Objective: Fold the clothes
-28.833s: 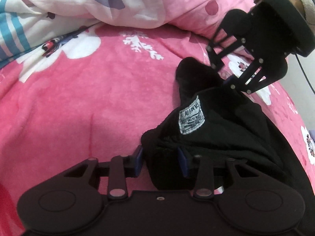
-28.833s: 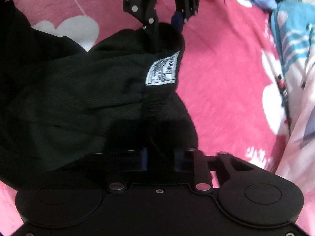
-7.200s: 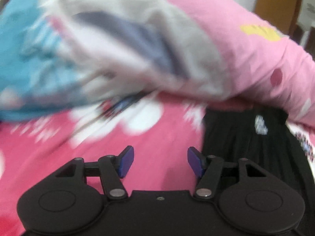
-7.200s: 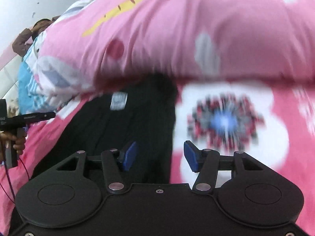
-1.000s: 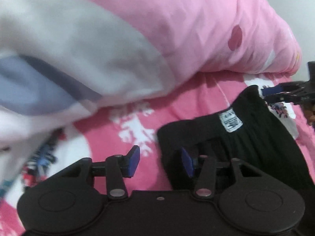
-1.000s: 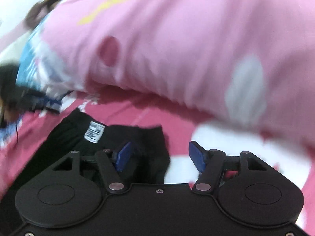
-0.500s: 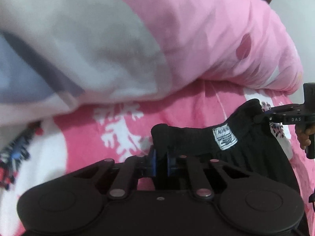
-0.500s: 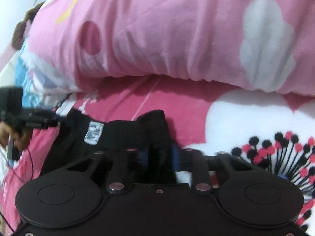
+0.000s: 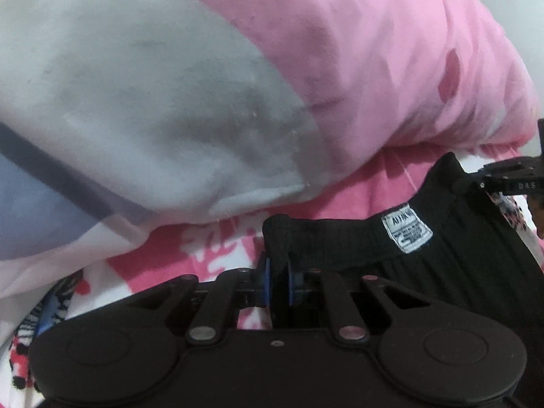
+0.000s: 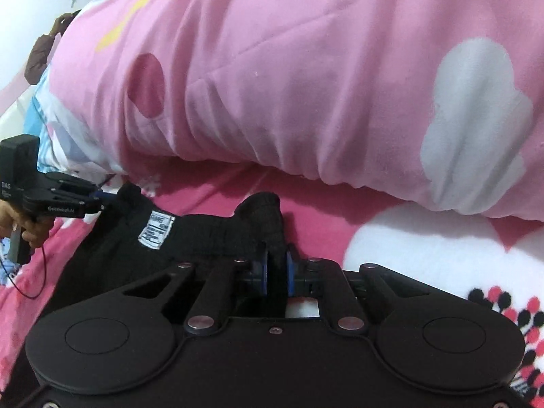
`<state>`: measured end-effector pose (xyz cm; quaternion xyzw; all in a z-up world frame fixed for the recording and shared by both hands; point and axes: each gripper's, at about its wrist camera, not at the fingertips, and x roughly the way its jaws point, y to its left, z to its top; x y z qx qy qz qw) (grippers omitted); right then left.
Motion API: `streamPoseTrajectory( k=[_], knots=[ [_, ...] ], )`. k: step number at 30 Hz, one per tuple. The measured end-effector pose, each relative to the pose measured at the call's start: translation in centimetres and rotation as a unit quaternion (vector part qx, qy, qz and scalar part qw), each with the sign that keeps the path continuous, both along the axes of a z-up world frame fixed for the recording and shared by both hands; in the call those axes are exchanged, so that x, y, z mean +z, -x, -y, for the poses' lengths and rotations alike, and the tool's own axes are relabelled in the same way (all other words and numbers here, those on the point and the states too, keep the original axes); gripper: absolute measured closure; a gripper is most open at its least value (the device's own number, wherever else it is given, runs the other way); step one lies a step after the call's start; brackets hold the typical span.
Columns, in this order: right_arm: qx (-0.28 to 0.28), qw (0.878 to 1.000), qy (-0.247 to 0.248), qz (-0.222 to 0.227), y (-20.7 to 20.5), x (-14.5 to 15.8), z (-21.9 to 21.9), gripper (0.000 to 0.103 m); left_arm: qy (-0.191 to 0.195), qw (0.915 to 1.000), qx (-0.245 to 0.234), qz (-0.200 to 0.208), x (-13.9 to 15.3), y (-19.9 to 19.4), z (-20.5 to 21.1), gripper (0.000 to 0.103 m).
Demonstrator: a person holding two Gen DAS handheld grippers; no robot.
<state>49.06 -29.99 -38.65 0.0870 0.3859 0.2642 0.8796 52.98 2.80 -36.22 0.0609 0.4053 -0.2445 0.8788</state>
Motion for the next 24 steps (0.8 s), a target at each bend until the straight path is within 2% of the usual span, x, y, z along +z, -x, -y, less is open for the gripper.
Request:
streamPoseTrajectory(
  k=[5, 10, 12, 15, 17, 18, 19, 24],
  knots=[
    [-0.013, 0.999, -0.015, 0.026, -0.7, 0.8, 0.5, 0.093, 0.007, 0.9997, 0.012, 0.019, 0.7, -1.1, -0.1, 0.094],
    [-0.022, 1.000, -0.003, 0.016, -1.6, -0.2, 0.1, 0.093, -0.025, 0.9996, 0.004, 0.014, -1.0, -1.5, 0.5, 0.092],
    [-0.027, 1.000, 0.001, 0.011, -1.7, -0.8, -0.1, 0.093, -0.035, 0.9992, 0.002, 0.021, -1.3, -1.5, 0.6, 0.086],
    [-0.035, 0.999, -0.002, 0.004, -2.0, -1.2, -0.5, 0.088, -0.048, 0.9982, 0.014, 0.034, -1.1, -1.2, 0.2, 0.069],
    [-0.045, 0.999, -0.006, 0.002, -2.0, -0.9, -0.4, 0.073, -0.051, 0.9978, 0.017, 0.039, -0.6, -0.7, -0.2, 0.068],
    [-0.053, 0.999, -0.007, 0.001, -1.9, -0.7, -0.3, 0.056, -0.053, 0.9975, 0.018, 0.041, -0.2, -0.2, -0.4, 0.068],
    [-0.069, 0.998, -0.006, 0.004, -1.7, -0.4, 0.0, 0.044, -0.058, 0.9972, 0.021, 0.043, 0.0, 0.1, -0.8, 0.068],
    [-0.124, 0.992, -0.019, 0.011, -0.4, 0.6, 2.0, 0.039, -0.063, 0.9961, 0.052, 0.036, 0.7, 1.9, -3.3, 0.068]
  ],
)
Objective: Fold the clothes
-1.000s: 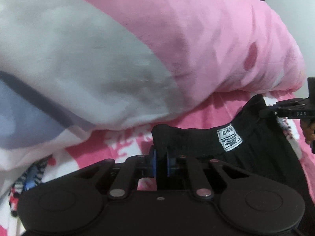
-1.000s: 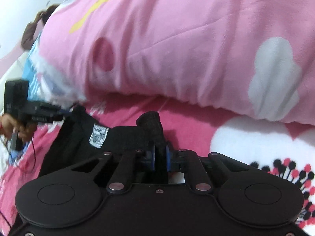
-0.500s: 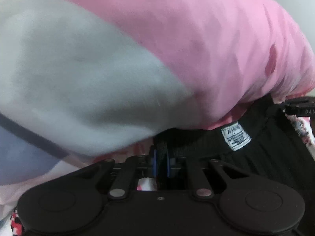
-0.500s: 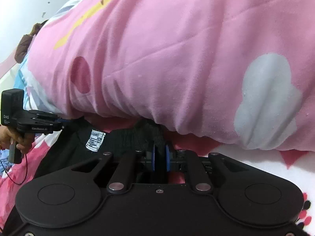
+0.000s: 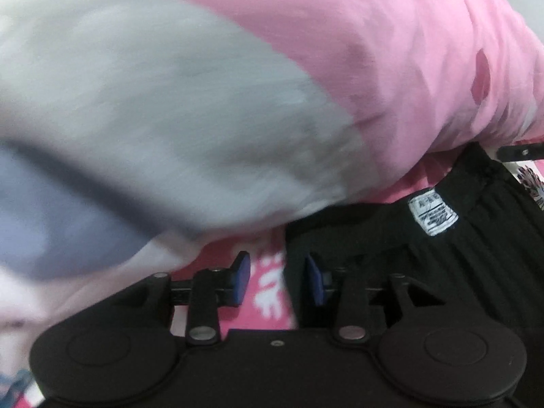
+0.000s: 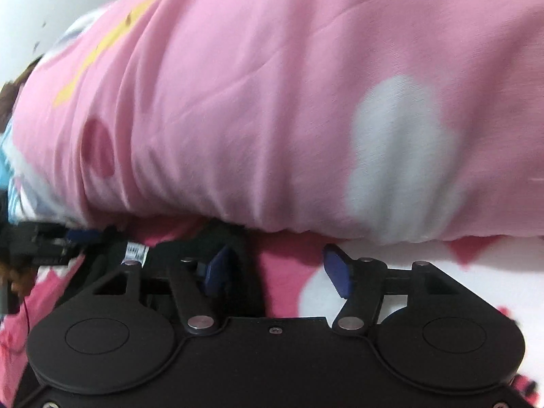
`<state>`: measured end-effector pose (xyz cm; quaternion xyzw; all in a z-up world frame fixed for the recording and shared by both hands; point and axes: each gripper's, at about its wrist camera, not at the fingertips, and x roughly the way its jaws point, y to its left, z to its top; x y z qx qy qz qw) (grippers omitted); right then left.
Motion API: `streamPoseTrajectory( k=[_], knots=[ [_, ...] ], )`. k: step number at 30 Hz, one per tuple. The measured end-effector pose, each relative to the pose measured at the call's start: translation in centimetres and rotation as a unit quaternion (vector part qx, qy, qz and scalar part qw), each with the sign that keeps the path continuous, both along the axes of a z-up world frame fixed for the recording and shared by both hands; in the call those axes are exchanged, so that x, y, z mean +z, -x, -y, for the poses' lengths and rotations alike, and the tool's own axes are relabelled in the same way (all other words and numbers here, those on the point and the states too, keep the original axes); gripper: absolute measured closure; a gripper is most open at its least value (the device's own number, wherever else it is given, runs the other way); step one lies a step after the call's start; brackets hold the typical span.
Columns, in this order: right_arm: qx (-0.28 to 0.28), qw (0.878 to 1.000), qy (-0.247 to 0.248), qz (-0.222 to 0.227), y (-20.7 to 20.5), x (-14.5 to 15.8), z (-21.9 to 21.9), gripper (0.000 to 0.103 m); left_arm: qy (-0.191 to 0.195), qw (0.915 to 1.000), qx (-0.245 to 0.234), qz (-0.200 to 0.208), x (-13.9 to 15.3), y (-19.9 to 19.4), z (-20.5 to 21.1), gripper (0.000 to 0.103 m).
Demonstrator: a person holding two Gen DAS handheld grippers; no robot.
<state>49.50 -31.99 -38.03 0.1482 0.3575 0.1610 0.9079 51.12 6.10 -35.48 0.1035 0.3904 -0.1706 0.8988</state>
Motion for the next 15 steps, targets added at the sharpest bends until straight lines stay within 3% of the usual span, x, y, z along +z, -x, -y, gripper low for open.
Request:
streamPoseTrajectory(
  k=[3, 8, 12, 15],
  knots=[
    [-0.029, 1.000, -0.004, -0.002, 1.3, 0.5, 1.5, 0.038, 0.009, 0.9998, 0.019, -0.003, 0.4, 1.2, -1.3, 0.068],
    [-0.060, 0.998, -0.009, -0.001, 5.0, 1.6, 3.4, 0.038, -0.009, 0.9990, 0.043, -0.004, 1.2, 5.3, -4.0, 0.068],
    [-0.062, 0.997, -0.030, -0.018, 11.3, 2.5, 4.5, 0.038, -0.030, 0.9966, 0.074, -0.021, 1.7, 9.5, -7.2, 0.068],
    [-0.055, 0.998, -0.031, -0.023, 15.8, 3.4, 5.2, 0.038, -0.019, 0.9912, 0.127, -0.032, 2.3, 14.1, -11.7, 0.068]
  ],
)
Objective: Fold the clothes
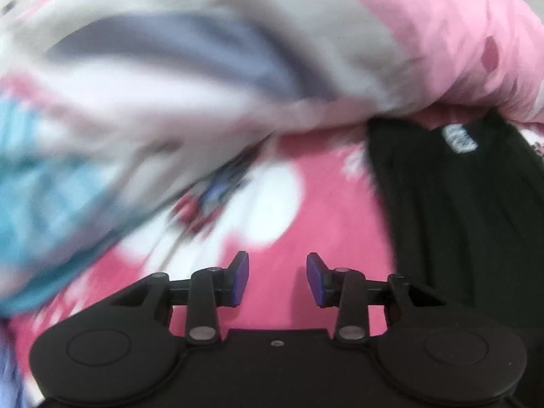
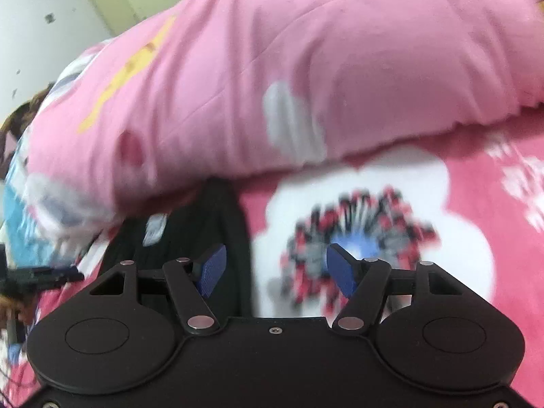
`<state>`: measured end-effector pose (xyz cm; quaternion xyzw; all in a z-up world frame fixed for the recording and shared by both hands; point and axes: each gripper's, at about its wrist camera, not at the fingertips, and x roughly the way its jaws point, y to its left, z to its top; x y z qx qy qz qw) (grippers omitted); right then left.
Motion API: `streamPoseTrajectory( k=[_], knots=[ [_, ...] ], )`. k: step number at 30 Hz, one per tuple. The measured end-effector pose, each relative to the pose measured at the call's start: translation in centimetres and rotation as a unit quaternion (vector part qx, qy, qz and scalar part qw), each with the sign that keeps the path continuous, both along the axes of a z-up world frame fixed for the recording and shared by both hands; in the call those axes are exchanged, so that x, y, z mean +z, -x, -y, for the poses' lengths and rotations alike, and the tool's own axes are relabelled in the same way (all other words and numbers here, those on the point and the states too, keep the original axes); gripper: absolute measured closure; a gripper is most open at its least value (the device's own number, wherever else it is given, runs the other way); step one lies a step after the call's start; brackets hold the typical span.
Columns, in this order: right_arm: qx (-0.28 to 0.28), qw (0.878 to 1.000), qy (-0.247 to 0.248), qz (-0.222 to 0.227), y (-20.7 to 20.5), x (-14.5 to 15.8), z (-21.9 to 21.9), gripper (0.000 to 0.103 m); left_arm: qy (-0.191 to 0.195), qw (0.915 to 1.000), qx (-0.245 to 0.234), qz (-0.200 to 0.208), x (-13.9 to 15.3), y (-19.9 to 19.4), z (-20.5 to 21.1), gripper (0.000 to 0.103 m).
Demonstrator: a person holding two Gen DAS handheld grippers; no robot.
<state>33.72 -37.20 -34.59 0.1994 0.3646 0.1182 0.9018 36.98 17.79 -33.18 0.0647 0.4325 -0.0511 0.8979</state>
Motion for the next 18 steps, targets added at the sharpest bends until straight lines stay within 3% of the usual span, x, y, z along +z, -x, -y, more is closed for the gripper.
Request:
streamPoseTrajectory(
  k=[3, 7, 8, 9, 14, 15, 18],
  knots=[
    [0.010, 1.000, -0.003, 0.008, 4.9, 1.7, -0.6, 0.038, 0.019, 0.9994, 0.026, -0.011, 1.6, 4.5, -2.1, 0.068],
    [0.057, 0.998, -0.039, 0.014, 12.1, 4.5, -4.0, 0.038, 0.057, 0.9974, 0.009, -0.044, 1.8, 12.5, -2.6, 0.068],
    [0.068, 0.996, -0.048, 0.016, 13.9, 5.2, -4.9, 0.038, 0.085, 0.9939, 0.000, -0.069, 1.8, 16.9, -2.7, 0.068],
    [0.080, 0.995, -0.058, 0.015, 15.7, 5.8, -5.9, 0.038, 0.097, 0.9921, -0.001, -0.080, 1.8, 18.6, -2.5, 0.068],
    [0.117, 0.983, -0.127, -0.065, 24.0, 4.3, -13.9, 0.038, 0.146, 0.9794, 0.008, -0.139, 1.2, 28.7, -1.6, 0.067],
    [0.120, 0.981, -0.131, -0.082, 25.6, 3.8, -15.6, 0.038, 0.157, 0.9754, 0.016, -0.153, 0.9, 31.2, -1.3, 0.067],
    [0.147, 0.974, -0.117, -0.123, 30.0, 2.5, -20.4, 0.038, 0.145, 0.9745, 0.015, -0.170, 0.0, 35.1, -0.4, 0.067]
  ],
)
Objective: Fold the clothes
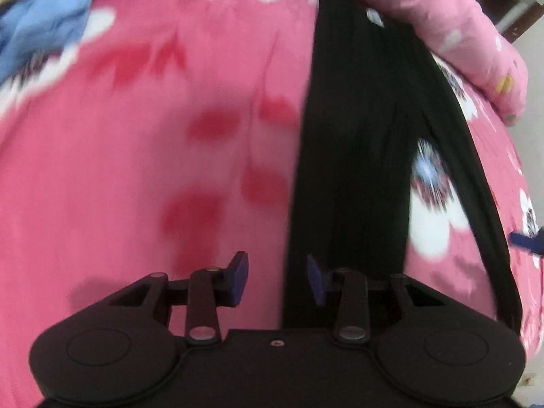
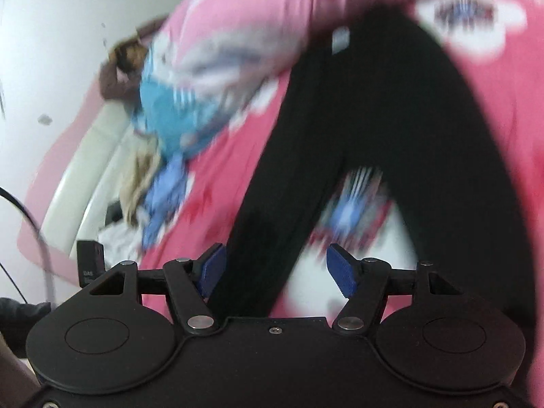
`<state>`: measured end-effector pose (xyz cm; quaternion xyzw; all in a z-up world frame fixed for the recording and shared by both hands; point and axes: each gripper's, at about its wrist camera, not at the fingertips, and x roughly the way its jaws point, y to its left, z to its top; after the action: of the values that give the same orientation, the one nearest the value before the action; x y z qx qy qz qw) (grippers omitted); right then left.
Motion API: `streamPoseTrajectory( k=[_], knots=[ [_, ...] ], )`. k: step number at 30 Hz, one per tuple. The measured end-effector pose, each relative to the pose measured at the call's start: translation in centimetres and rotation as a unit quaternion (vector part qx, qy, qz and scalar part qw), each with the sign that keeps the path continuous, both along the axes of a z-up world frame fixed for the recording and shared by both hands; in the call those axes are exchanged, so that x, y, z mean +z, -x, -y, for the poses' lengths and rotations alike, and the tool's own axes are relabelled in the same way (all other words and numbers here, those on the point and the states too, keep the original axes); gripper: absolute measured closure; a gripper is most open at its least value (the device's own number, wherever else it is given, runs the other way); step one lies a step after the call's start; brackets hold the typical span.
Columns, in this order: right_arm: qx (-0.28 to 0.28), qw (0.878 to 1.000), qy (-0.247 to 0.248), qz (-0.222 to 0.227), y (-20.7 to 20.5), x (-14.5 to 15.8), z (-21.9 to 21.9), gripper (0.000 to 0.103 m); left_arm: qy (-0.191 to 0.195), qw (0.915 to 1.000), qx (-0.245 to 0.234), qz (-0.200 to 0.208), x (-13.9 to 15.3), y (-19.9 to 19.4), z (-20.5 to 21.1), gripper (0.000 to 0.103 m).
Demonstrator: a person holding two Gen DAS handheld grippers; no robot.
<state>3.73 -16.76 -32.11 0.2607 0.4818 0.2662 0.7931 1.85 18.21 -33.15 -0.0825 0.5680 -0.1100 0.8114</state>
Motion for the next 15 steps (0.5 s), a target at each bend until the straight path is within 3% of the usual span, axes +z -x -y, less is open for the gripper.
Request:
streamPoseTrajectory(
  k=[6, 11, 15],
  knots=[
    [0.091, 0.995, 0.017, -0.021, 6.4, -1.6, -6.7, 0.038, -0.007, 0.9998, 0.003, -0.017, -1.0, 5.7, 0.6, 0.066],
    [0.161, 0.986, 0.036, 0.006, 10.9, -1.8, -9.8, 0.038, -0.016, 0.9996, 0.006, -0.024, -1.4, 10.3, 1.3, 0.066],
    [0.186, 0.981, 0.052, 0.026, 13.3, -1.8, -10.9, 0.042, -0.013, 0.9991, 0.025, -0.032, -1.5, 13.6, 1.3, 0.066]
  ],
)
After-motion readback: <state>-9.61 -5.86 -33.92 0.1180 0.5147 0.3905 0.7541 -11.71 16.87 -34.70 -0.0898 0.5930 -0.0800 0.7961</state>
